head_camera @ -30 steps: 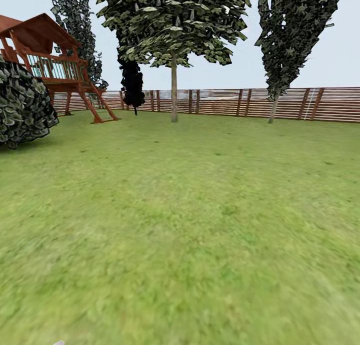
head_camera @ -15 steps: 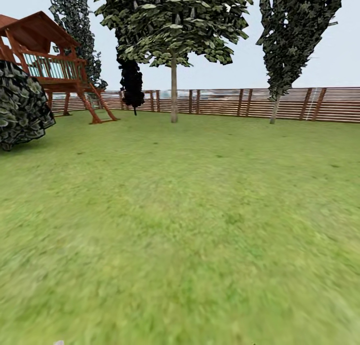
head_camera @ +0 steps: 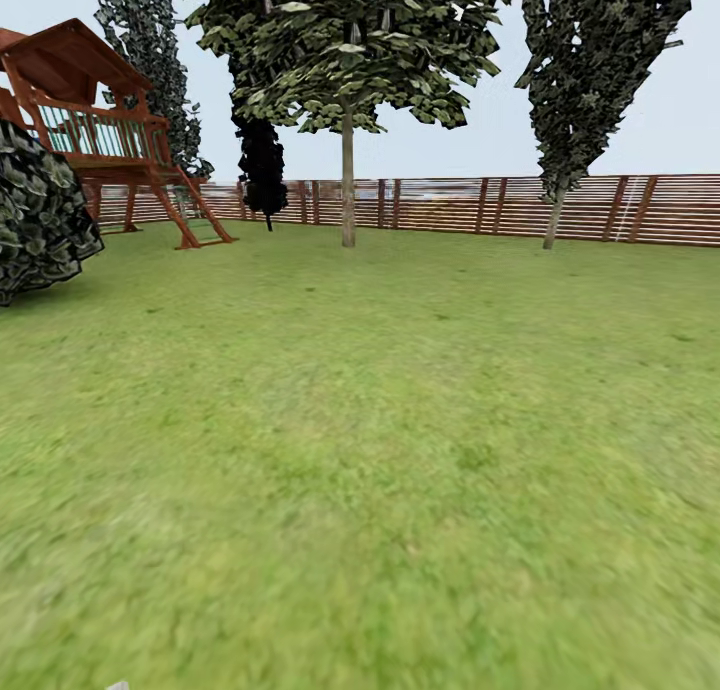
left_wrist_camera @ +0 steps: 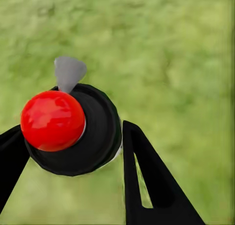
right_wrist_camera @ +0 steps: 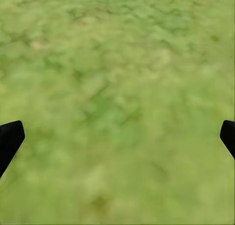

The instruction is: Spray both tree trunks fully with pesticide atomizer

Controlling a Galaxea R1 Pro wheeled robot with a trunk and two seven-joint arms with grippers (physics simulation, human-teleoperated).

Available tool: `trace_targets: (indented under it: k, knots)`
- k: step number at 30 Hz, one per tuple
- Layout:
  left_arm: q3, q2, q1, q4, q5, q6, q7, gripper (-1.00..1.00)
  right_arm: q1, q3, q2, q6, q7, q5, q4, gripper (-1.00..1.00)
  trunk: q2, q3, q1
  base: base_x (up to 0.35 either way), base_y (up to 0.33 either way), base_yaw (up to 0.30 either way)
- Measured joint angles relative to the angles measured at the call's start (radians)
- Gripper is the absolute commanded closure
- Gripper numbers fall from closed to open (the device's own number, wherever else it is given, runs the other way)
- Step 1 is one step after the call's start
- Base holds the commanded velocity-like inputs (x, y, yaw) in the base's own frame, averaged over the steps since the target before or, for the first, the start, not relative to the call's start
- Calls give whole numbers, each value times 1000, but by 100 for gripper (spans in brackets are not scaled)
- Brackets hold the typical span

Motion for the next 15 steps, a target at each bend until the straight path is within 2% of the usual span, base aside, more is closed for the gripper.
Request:
trace_targets:
  k: [15]
  knots:
    - [0, 0, 0, 0, 0, 0, 0, 100, 0, 0, 0, 0, 0, 0, 0, -100, 0, 0, 0, 342, 0, 0]
